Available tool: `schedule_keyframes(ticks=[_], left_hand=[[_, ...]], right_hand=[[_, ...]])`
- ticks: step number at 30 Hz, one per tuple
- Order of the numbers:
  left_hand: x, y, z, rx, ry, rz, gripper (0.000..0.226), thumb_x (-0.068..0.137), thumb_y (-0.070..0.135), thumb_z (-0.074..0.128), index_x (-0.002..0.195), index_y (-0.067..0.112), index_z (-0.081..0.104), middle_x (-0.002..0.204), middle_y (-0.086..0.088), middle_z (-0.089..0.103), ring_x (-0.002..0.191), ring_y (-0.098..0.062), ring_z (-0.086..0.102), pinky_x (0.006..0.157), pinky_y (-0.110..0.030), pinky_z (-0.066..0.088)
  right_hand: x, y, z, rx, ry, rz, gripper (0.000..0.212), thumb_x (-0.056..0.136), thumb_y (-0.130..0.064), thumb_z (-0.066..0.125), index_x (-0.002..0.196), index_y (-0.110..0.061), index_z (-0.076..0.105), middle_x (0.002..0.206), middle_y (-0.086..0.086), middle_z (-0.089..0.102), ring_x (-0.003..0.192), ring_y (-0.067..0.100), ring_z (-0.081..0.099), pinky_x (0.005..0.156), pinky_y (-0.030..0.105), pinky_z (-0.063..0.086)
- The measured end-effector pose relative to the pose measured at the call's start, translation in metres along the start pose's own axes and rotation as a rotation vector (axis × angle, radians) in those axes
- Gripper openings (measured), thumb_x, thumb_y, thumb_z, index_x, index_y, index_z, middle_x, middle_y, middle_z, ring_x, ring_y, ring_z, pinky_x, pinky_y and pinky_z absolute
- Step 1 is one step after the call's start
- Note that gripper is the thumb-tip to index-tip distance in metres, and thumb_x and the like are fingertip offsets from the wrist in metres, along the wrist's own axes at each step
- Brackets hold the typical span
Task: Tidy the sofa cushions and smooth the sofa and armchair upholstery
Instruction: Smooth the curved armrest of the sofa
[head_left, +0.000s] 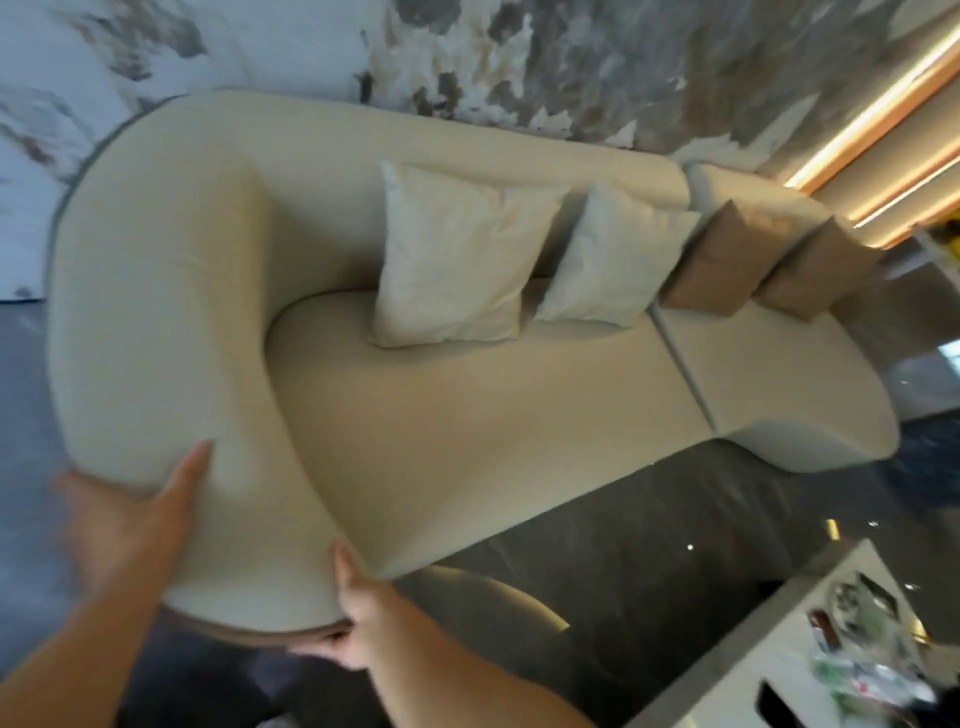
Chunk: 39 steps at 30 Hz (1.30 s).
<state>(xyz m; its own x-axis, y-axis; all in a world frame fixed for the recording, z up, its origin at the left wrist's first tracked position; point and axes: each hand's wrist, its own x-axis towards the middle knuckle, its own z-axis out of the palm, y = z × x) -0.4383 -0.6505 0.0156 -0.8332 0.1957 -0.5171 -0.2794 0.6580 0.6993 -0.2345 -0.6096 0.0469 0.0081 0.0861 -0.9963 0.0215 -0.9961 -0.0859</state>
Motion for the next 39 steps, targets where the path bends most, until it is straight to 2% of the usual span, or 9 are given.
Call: schedule_keyframes(ticks=[7,11,19,24,28,30,33,36,39], left_hand=[[-0.023,0.016,-0.019,-0.157,-0.07,0.079,0.116,0.045,0.073,0.082,0.139,0.029,0.028,0.137,-0.005,0.051,0.122,-0.032,0.051,0.099,-0.05,0.043],[-0.01,0.003,-0.018,-0.298,-0.123,0.083,0.119,0.041,0.067,0.087,0.142,0.032,0.034,0.137,0.004,0.052,0.116,-0.017,0.051,0.093,-0.037,0.042],[0.006,0.028,-0.006,-0.286,0.008,0.098,0.094,0.051,0.061,0.086,0.13,0.036,0.043,0.121,0.005,0.062,0.108,-0.023,0.06,0.092,-0.046,0.05],[0.018,0.057,0.01,-0.293,-0.026,0.126,0.083,0.055,0.059,0.083,0.122,0.044,0.038,0.11,0.013,0.057,0.096,-0.014,0.054,0.082,-0.033,0.043],[0.014,0.06,0.007,-0.266,-0.058,0.139,0.092,0.054,0.054,0.087,0.128,0.035,0.038,0.118,0.01,0.054,0.108,-0.015,0.054,0.089,-0.036,0.046],[0.014,0.07,0.002,-0.161,-0.076,0.081,0.106,0.055,0.053,0.087,0.14,0.027,0.031,0.137,0.004,0.047,0.122,-0.021,0.05,0.097,-0.043,0.045],[0.014,0.1,-0.003,0.204,-0.151,0.072,0.12,0.067,0.049,0.083,0.153,0.03,0.002,0.163,0.0,0.001,0.138,-0.031,0.035,0.099,-0.051,0.041],[0.011,0.14,-0.003,0.713,-0.229,0.364,0.092,0.086,0.035,0.07,0.15,0.044,0.005,0.161,0.002,-0.021,0.145,-0.043,0.01,0.102,-0.058,0.04],[-0.001,0.171,0.003,1.248,-0.399,0.668,0.066,0.098,0.022,0.052,0.151,0.039,0.018,0.163,-0.002,-0.014,0.146,-0.043,-0.01,0.109,-0.057,0.031]], right_hand=[[-0.018,0.01,0.006,0.266,0.082,-0.045,0.115,0.057,-0.039,0.096,0.148,-0.015,0.03,0.146,0.023,0.043,0.13,0.053,0.044,0.087,0.076,0.048],[-0.008,0.027,0.002,0.523,-0.082,-0.077,0.091,0.057,-0.02,0.097,0.134,-0.014,0.05,0.127,0.025,0.056,0.119,0.055,0.05,0.076,0.087,0.042],[0.003,0.002,0.027,0.5,-0.057,-0.028,0.062,0.076,-0.026,0.083,0.128,-0.006,0.056,0.114,0.03,0.065,0.105,0.052,0.061,0.078,0.076,0.051],[0.01,-0.031,0.034,0.454,-0.099,-0.027,0.053,0.081,-0.029,0.078,0.118,0.002,0.055,0.109,0.032,0.065,0.099,0.052,0.061,0.072,0.073,0.053],[0.006,-0.037,0.031,0.356,-0.04,-0.006,0.044,0.085,-0.029,0.075,0.111,-0.002,0.052,0.111,0.027,0.059,0.095,0.052,0.055,0.068,0.072,0.051],[0.002,-0.042,0.031,0.316,0.011,-0.027,0.044,0.087,-0.029,0.074,0.114,-0.004,0.051,0.114,0.022,0.056,0.103,0.053,0.054,0.064,0.07,0.054],[-0.005,-0.054,0.026,0.184,0.114,-0.024,0.055,0.091,-0.028,0.072,0.133,-0.009,0.044,0.133,0.019,0.046,0.133,0.052,0.041,0.092,0.075,0.046],[-0.014,-0.065,0.029,-0.005,0.192,-0.081,0.066,0.093,-0.024,0.07,0.148,-0.012,0.035,0.156,0.014,0.034,0.14,0.049,0.033,0.101,0.074,0.041],[-0.035,-0.073,0.04,-0.224,0.221,-0.036,0.07,0.094,-0.026,0.068,0.152,-0.016,0.03,0.158,0.011,0.031,0.14,0.043,0.034,0.105,0.064,0.043]])
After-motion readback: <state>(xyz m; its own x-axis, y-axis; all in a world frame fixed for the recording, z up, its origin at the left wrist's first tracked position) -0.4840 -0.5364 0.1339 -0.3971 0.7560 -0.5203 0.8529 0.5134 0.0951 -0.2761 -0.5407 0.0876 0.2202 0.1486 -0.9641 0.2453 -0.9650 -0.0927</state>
